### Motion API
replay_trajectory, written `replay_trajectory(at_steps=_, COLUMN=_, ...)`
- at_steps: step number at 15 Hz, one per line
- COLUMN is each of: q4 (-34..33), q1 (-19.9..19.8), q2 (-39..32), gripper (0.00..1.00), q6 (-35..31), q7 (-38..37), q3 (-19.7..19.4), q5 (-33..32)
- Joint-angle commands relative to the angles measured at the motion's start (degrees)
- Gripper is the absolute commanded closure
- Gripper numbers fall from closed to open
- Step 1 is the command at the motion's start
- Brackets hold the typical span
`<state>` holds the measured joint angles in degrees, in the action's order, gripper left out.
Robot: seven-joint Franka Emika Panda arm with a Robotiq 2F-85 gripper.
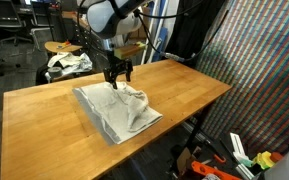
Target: Fold the cloth
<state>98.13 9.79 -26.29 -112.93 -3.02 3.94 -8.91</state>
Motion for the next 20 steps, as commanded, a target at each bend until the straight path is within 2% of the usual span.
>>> replay_trajectory(at_steps=1, q4=-1.71, q1=-1.02, q2=-3.28, gripper=0.0, q6=-2.53, q7=0.36, q3=-0.54, q5=-0.03)
replay_trajectory(at_steps=5, q4=-2.48, q1=-2.58, q2=-6.25, gripper=0.0, q6=-6.24, q7=-0.23, q3=-1.19, q5=1.66)
replay_trajectory(at_steps=11, q4=-3.83, q1=-4.93, q2=-8.8, gripper=0.0, q6=-8.45, q7=0.19, q3=-1.73, q5=3.63)
replay_trajectory(at_steps=12, q4=-3.81, q1=-5.24, q2=-8.89, gripper=0.03, q6=-8.55, q7=0.34, q3=-1.66, q5=4.04)
replay_trajectory(at_steps=13, q4=-3.94, q1=-5.37, q2=-9.11, gripper=0.26, q6=-8.67, q7=0.29, q3=-1.67, q5=4.38)
replay_trajectory(at_steps=15, q4=-4.18, q1=-5.54, q2=-9.47, gripper=0.3, q6=-8.9, q7=0.39, q3=-1.63, q5=4.85)
replay_trajectory(at_steps=20, q4=-4.18, q1=-5.73, q2=-9.56, gripper=0.7, q6=-9.25, q7=0.79, q3=-1.65, q5=5.24)
